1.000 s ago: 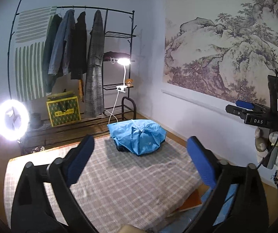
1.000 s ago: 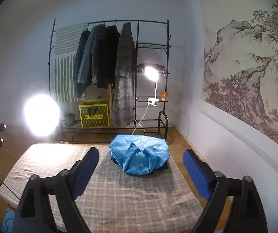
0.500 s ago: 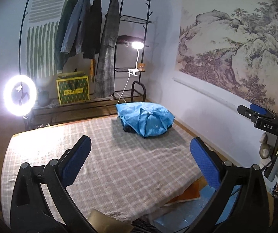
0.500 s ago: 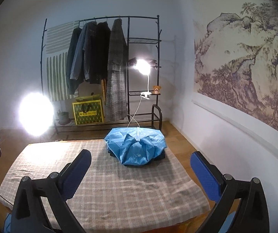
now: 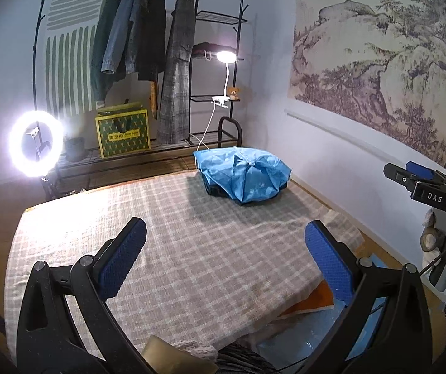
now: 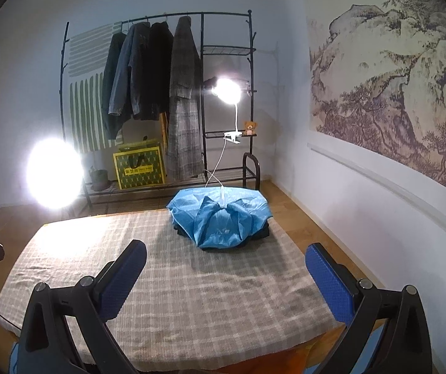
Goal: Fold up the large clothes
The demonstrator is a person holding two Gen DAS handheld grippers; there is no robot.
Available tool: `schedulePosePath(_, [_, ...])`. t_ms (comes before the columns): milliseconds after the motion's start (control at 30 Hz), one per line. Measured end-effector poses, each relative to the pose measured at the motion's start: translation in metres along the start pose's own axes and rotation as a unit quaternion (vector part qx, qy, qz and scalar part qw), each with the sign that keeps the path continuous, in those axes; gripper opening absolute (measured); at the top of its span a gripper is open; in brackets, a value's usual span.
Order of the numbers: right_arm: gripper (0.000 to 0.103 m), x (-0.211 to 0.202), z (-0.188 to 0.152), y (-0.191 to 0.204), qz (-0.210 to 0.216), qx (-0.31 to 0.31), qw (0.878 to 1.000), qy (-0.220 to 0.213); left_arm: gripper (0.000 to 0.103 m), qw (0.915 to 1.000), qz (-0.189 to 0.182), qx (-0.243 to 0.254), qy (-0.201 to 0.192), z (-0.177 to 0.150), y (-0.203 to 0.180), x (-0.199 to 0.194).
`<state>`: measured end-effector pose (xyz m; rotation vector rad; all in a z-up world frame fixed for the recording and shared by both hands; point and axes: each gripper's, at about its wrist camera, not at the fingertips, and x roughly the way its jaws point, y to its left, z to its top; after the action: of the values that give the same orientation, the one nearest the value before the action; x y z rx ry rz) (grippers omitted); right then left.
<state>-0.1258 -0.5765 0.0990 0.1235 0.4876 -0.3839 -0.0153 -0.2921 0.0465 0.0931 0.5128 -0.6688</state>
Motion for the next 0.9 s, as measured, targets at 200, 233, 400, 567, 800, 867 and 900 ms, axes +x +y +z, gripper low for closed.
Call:
schedulePosePath(200, [0.103,0.004,-0.004,0.0,-0.003,0.01,1.0,-0.001,0.103,1.0,-0.003,0.003,0.009,-0.004,-0.001,0.006])
schedulePosePath(233, [0.103,0.005,-0.004,-0.001,-0.004,0.012,1.0,-0.001,0.103,1.0,-0.003,0.003,0.009,-0.004,-0.001,0.006])
schedulePosePath(400, [0.103,0.01,-0.004,-0.002,-0.004,0.018,1.0,0.001,0.103,0.9999,-0.004,0.002,0.01,-0.005,-0.001,0.007])
schedulePosePath(567, [0.103,0.012,-0.004,0.0,-0.005,0.014,1.0,0.003,0.103,0.9999,-0.003,0.005,0.013,-0.006,-0.001,0.009])
schedulePosePath(800, [0.103,0.016,-0.005,0.005,-0.003,0.007,1.0,0.006,0.103,0.9999,-0.002,0.006,0.014,-0.006,0.0,0.011])
schedulePosePath(867, [0.103,0.017,-0.006,0.006,-0.002,0.007,1.0,0.007,0.103,0.9999,-0.002,0.006,0.015,-0.007,0.0,0.012])
schedulePosePath(900, [0.103,0.018,-0.006,0.006,-0.002,0.007,1.0,0.008,0.103,0.9999,-0.003,0.005,0.015,-0.007,0.001,0.013])
